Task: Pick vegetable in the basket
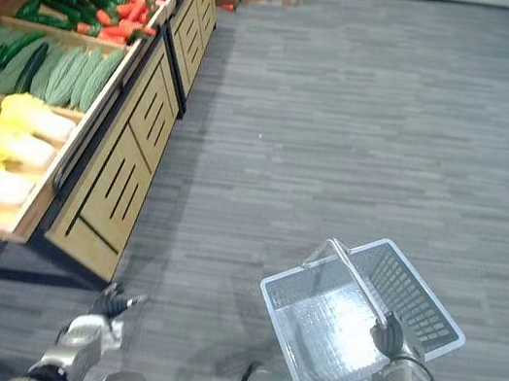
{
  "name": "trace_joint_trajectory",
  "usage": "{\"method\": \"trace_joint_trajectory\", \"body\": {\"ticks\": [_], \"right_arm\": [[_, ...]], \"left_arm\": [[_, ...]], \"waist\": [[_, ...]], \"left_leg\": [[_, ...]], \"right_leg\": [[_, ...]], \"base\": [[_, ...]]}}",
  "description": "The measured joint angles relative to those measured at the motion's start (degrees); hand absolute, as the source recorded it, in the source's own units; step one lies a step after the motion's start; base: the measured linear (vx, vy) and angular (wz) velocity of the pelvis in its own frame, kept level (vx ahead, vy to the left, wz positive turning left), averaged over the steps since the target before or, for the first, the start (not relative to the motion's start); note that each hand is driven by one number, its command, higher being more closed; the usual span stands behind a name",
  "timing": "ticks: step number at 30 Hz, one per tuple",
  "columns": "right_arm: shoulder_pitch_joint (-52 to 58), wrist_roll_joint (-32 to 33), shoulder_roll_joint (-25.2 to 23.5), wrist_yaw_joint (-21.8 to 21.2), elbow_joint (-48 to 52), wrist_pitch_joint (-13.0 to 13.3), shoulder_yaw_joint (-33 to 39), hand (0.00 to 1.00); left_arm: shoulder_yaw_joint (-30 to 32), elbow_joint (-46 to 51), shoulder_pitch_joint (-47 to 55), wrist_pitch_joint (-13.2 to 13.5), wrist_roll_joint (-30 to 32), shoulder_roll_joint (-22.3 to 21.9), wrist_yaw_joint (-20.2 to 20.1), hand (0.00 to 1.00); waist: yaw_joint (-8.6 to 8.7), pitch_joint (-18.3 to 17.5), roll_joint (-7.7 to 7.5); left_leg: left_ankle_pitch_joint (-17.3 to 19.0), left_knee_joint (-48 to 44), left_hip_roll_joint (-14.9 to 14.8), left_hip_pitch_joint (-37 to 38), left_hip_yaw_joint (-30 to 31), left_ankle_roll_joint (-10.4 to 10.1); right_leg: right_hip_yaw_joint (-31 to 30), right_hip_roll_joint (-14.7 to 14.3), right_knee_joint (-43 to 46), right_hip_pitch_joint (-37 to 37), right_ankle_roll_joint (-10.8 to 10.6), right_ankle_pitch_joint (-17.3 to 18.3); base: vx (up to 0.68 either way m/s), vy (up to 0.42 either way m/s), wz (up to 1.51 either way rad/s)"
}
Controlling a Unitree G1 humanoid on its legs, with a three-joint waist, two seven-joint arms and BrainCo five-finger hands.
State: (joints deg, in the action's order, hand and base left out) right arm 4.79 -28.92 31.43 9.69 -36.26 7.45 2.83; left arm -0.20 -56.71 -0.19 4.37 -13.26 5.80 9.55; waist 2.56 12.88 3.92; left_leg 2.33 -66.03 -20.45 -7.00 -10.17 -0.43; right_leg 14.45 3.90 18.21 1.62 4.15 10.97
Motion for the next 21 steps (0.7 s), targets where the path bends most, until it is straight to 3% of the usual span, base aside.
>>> {"method": "trace_joint_trajectory", "body": {"ticks": [3,4,5,6,8,9,10,11,13,15,16,17,18,19,21], "right_arm": [[-0.4,0.3,0.1,1.1,1.9,0.0,-0.1,1.00],[-0.8,0.3,0.1,1.1,2.0,0.0,-0.5,1.00],[-2.4,0.2,0.1,1.1,2.1,0.2,-1.4,1.00],[-2.7,0.2,0.1,1.2,2.3,0.5,-1.5,1.00],[-2.8,0.2,0.1,1.4,2.9,0.8,-1.7,1.00],[-2.8,0.2,0.2,1.4,3.7,0.8,-1.9,1.00],[-2.9,0.1,-0.2,1.4,4.0,0.8,-2.3,1.00],[-3.0,-0.1,-0.8,1.3,3.9,0.7,-3.7,1.00],[-3.7,-0.6,-0.9,1.3,4.0,0.7,-5.3,1.00],[-4.0,-1.9,-1.4,1.3,3.6,0.6,-6.7,1.00],[-4.5,-2.4,-2.1,1.3,2.4,0.7,-8.2,1.00],[-5.0,-2.6,-3.8,1.4,1.1,0.7,-9.6,1.00],[-4.9,-2.7,-4.3,1.3,0.8,0.8,-10.3,1.00],[-4.6,-3.0,-5.0,1.6,0.3,1.0,-10.5,1.00],[-4.7,-3.0,-5.0,2.4,0.6,1.3,-9.0,1.00]], "left_arm": [[5.5,-1.9,3.3,0.1,-1.1,-0.4,0.2,0.00],[6.2,-2.5,3.5,0.0,-1.1,-0.3,0.3,0.00],[7.7,-2.8,4.7,-0.1,-0.6,-0.6,0.4,0.00],[8.2,-3.3,5.8,-0.2,0.6,-1.1,0.6,0.00],[8.8,-5.2,7.9,-0.9,2.5,-1.4,1.0,0.00],[9.7,-5.8,9.6,-1.3,3.4,-1.8,1.0,0.00],[10.1,-6.7,10.2,-1.4,3.6,-1.7,1.2,0.00],[11.2,-7.8,9.4,-2.1,4.6,-1.7,1.5,0.00],[13.3,-7.7,9.3,-2.1,5.6,-1.0,1.7,0.00],[15.0,-7.8,9.2,-2.2,5.6,-1.3,2.7,0.00],[15.0,-7.8,9.5,-2.5,5.6,-1.1,3.4,0.00],[13.2,-7.8,9.7,-2.7,5.6,-0.6,4.1,0.00],[12.0,-7.7,9.7,-2.8,5.5,-0.5,4.1,0.00],[9.8,-7.1,9.5,-3.1,5.5,0.0,4.1,0.00],[7.3,-6.3,8.7,-3.1,5.2,0.5,4.1,0.00]], "waist": [[-3.48,0.2,-0.53],[-4.19,0.3,-0.65],[-4.63,0.4,-0.83],[-4.63,0.3,-0.88],[-4.61,-0.1,-0.18],[-4.80,-0.9,1.17],[-5.12,-1.3,1.35],[-5.50,-1.7,-1.22],[-6.23,-2.4,-3.18],[-6.82,-2.5,-4.40],[-7.56,-2.4,-4.68],[-7.51,-2.4,-4.77],[-7.33,-2.4,-4.73],[-6.75,-2.4,-4.45],[-5.35,-2.3,-3.87]], "left_leg": [[5.2,9.9,7.6,-10.1,-1.3,-0.3],[5.6,13.1,8.5,-11.0,-2.4,-0.2],[5.6,24.1,11.0,-12.0,-5.3,-0.3],[4.8,32.9,12.8,-11.7,-7.4,-0.4],[-1.6,53.0,15.7,-10.7,-13.1,-0.6],[-4.3,60.6,15.7,-9.7,-15.4,0.4],[-9.1,60.7,15.5,-9.2,-15.7,4.9],[-8.2,59.5,17.8,-8.9,-16.8,8.5],[-5.0,57.8,20.2,-8.8,-17.2,9.0],[-0.8,56.7,22.3,-6.1,-17.3,9.2],[2.1,56.0,23.0,-2.9,-17.2,8.6],[4.4,55.6,23.2,0.8,-15.8,8.0],[5.3,55.7,23.3,2.6,-15.1,7.9],[6.2,56.3,23.6,6.2,-12.9,7.8],[6.6,58.0,24.1,10.8,-8.2,8.2]], "right_leg": [[-1.6,0.3,-6.1,-7.0,-0.9,0.6],[-2.1,0.6,-6.8,-7.8,-1.2,0.7],[-2.5,1.1,-8.6,-9.8,-1.7,0.5],[-2.5,1.7,-10.2,-11.4,-2.8,0.9],[-2.4,1.5,-13.4,-15.9,-5.3,2.4],[-2.9,-0.1,-14.7,-18.2,-6.4,3.6],[-3.8,-0.2,-14.8,-18.9,-7.0,4.5],[-4.5,2.2,-13.9,-19.4,-6.8,5.0],[-7.4,5.0,-7.0,-16.4,-7.1,4.3],[-9.6,7.8,5.1,-13.2,-10.5,2.3],[-11.3,9.2,17.7,-9.3,-18.2,-2.9],[-12.2,9.2,32.7,-4.3,-21.1,-10.0],[-11.9,9.1,40.1,-1.8,-21.0,-10.9],[-9.4,9.1,51.0,2.7,-19.4,-10.4],[-4.9,9.6,56.3,7.5,-12.7,-6.7]], "base": [[0.46,0.016,-0.29],[0.44,0.072,-0.39],[0.37,0.067,-0.29],[0.60,0.147,-0.17],[0.63,0.191,-0.03],[0.53,0.187,-0.17],[0.76,0.286,-0.11],[0.49,0.195,0.00],[0.50,0.248,0.12],[0.63,0.332,0.05],[0.57,0.269,0.03],[0.44,0.190,0.12],[0.43,0.145,0.45],[0.34,0.093,0.64],[0.43,0.058,1.25]]}}
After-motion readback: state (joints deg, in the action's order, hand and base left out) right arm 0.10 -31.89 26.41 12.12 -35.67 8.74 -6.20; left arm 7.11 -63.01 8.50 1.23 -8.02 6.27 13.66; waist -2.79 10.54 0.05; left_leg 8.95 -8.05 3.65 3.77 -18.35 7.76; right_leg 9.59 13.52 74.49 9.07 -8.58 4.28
